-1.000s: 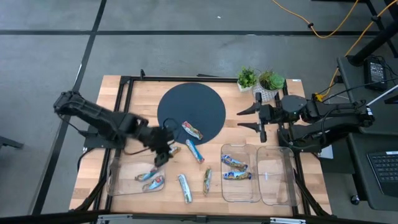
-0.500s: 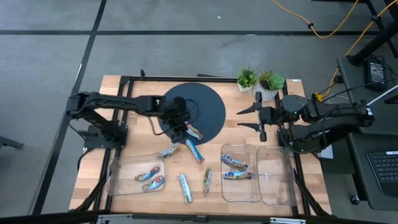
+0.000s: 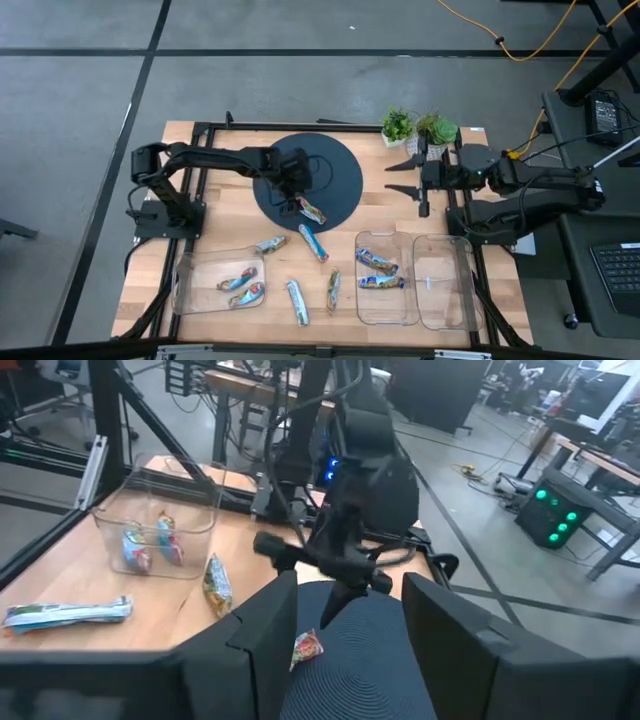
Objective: Pick and place Granola Bars by type
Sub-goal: Put the red granola bar into the left transparent bin
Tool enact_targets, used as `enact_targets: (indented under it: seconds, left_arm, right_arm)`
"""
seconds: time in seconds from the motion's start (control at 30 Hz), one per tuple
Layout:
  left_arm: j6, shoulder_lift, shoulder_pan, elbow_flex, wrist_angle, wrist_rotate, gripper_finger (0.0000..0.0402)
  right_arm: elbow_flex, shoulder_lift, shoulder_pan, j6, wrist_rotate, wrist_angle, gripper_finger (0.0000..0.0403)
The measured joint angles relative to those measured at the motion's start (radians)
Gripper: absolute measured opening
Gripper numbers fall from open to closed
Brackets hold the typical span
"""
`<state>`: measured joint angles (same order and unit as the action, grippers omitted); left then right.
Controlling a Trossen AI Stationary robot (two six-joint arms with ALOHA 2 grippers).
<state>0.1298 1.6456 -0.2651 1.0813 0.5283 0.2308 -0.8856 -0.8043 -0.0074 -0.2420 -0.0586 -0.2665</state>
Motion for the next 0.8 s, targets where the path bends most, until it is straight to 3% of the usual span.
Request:
enact_targets:
  seconds: [0.27, 0.47, 0.8]
  left_arm:
    - [0.112, 0.095, 0.019, 0.0, -0.031, -0.037, 0.0294]
    - [0.183, 0.154, 0.049, 0.0, -0.105, -0.162, 0.029]
    - [0.171, 0.174, 0.055, 0.0, -0.125, -0.151, 0.0247]
  right_arm:
    - [0.0, 0.0, -0.036, -0.002, 0.0, -0.018, 0.0184]
    - [0.0, 0.0, -0.05, 0.0, 0.0, -0.017, 0.0184]
    - [0.0, 0.0, -0.05, 0.024, 0.0, -0.016, 0.0184]
